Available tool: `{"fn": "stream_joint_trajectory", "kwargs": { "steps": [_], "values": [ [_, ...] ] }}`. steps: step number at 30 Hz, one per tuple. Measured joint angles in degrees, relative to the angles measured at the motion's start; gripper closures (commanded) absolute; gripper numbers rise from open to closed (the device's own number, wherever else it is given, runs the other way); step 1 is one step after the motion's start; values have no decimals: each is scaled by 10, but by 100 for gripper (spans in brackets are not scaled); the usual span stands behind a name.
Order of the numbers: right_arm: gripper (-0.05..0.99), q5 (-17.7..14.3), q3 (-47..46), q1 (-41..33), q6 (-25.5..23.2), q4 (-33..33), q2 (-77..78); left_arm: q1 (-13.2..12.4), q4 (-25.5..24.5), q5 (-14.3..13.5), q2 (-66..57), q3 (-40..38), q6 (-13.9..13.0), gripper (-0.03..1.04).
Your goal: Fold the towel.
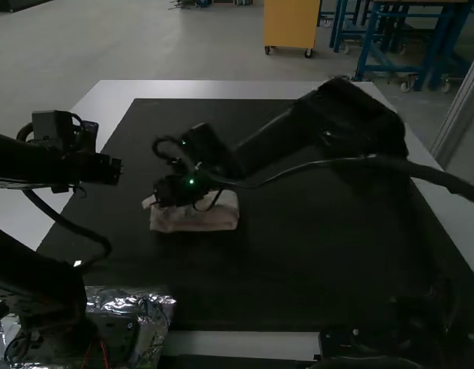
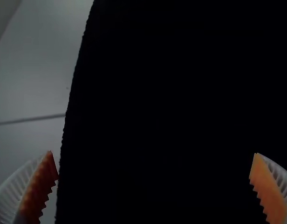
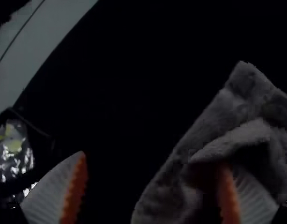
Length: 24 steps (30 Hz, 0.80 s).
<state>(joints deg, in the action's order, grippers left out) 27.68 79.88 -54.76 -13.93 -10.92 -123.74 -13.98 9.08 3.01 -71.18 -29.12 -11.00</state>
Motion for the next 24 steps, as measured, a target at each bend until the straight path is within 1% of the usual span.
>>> {"fn": "stream_joint_trajectory", "kwargs": {
  "steps": [1, 2, 4, 9, 15, 21, 22, 23, 24],
  "values": [
    [50, 0, -1, -1, 1, -1, 11, 0, 0, 0, 0, 0, 2, 4],
    [63, 0, -6, -1, 0, -1, 26, 0, 0, 0, 0, 0, 3, 4],
    [95, 0, -19, -1, 0, -8, 58, 0, 0, 0, 0, 0, 5, 4],
    [96, 2, -65, 11, -3, -47, 121, 0, -3, 0, 0, 0, 9, 4],
    [96, 5, -107, 29, -3, -49, 127, 0, -3, 0, 0, 0, 11, 4],
    [95, 13, -111, 25, -5, -67, 115, 0, -2, 0, 0, 0, 15, 4],
    [90, 14, -110, 24, -5, -71, 106, 0, -2, 0, 0, 0, 16, 4],
    [76, 15, -108, 24, -5, -73, 96, 0, -2, 0, 0, 0, 17, 4],
    [66, 16, -103, 23, -7, -73, 82, 0, -2, 0, 0, 0, 17, 4]
  ]
}}
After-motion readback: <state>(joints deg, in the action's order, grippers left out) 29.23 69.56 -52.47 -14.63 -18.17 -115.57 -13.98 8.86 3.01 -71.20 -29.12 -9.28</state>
